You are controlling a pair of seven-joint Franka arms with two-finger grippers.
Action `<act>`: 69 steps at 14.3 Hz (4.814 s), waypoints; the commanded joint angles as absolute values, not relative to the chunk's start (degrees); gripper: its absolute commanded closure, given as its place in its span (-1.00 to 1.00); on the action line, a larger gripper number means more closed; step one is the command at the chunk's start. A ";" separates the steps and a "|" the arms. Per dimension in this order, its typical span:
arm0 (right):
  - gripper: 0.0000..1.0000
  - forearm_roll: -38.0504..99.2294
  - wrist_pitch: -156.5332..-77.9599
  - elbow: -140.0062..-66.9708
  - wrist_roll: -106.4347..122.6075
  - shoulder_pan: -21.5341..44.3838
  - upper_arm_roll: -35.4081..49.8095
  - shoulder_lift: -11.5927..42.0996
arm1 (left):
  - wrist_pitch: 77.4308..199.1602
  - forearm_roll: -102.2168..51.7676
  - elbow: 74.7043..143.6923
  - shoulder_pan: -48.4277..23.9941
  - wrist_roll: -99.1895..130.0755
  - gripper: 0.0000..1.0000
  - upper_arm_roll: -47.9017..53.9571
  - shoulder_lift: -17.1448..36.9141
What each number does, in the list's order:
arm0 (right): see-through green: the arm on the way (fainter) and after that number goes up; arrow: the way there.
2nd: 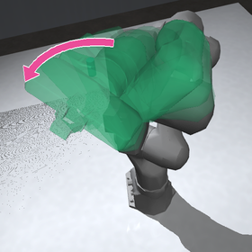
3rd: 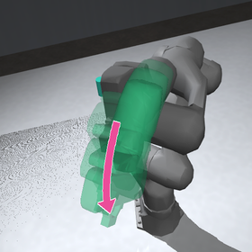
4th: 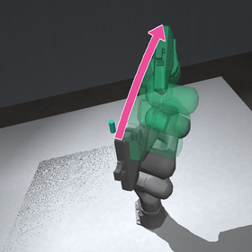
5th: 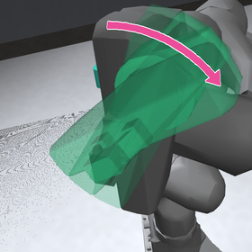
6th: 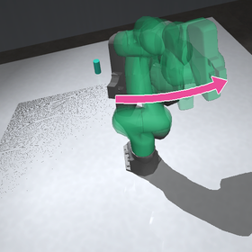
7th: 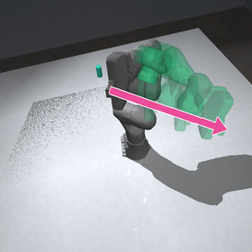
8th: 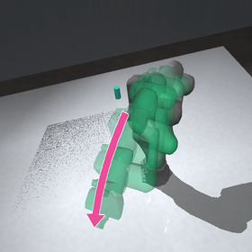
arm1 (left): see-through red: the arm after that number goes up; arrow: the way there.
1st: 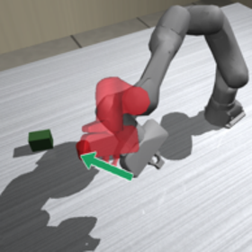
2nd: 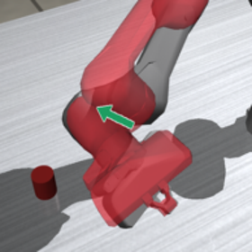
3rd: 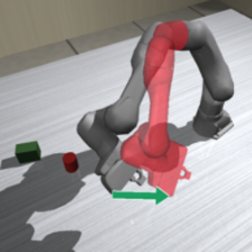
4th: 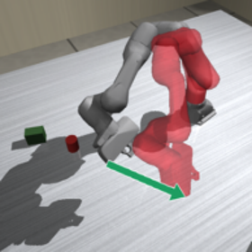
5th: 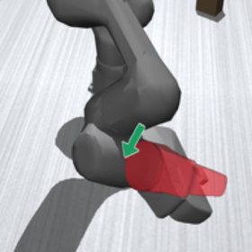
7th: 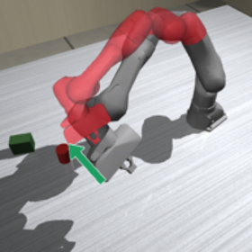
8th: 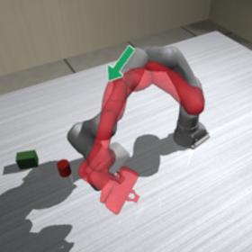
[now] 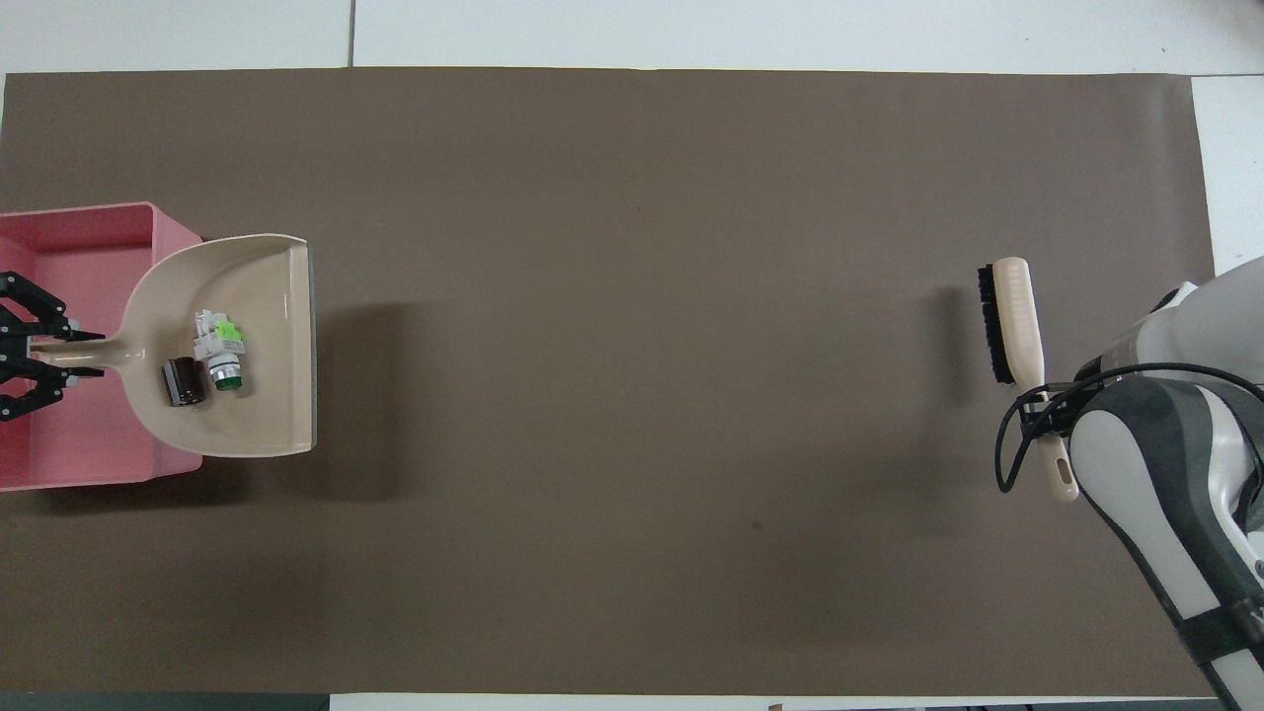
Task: Clean e-waste and dump in bin
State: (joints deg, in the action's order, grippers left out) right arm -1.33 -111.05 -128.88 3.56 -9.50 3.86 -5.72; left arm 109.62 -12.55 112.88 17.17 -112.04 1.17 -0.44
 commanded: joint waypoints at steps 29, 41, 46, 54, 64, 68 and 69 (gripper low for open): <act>-1.00 -2.02 -120.49 -129.66 13.97 -12.67 5.01 -5.10 | 113.82 32.61 94.57 22.24 -110.13 1.00 -1.14 7.74; -1.00 -1.06 -88.19 -92.67 -0.96 -8.79 5.10 -3.09 | 104.16 12.32 95.36 19.42 -115.14 0.97 0.09 2.38; -1.00 -1.50 -85.60 -92.01 -4.57 -7.30 5.10 -2.80 | 109.31 9.76 109.12 9.60 -113.56 0.96 0.09 -4.03; -1.00 -1.14 -85.96 -93.25 -4.31 3.25 -5.63 -3.16 | 123.19 9.76 126.28 -9.92 -83.26 0.96 0.09 -5.63; -1.00 -0.97 -85.52 -93.25 -4.40 3.43 -5.63 -3.25 | 131.48 10.72 131.39 -13.97 -79.10 0.96 -0.09 0.09; -1.00 -0.97 -85.69 -93.25 -4.48 3.43 -5.63 -3.25 | 131.14 11.51 132.71 -14.06 -79.98 0.96 0.09 -0.53; -1.00 -0.97 -85.69 -93.25 -4.48 3.51 -5.63 -3.25 | 131.05 11.51 132.71 -14.06 -79.98 0.96 0.09 -0.53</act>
State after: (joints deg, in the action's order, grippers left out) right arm -1.30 -85.43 -92.14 -3.84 3.34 -5.32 -2.29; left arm 130.06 10.60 130.43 -12.89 -79.67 0.99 0.91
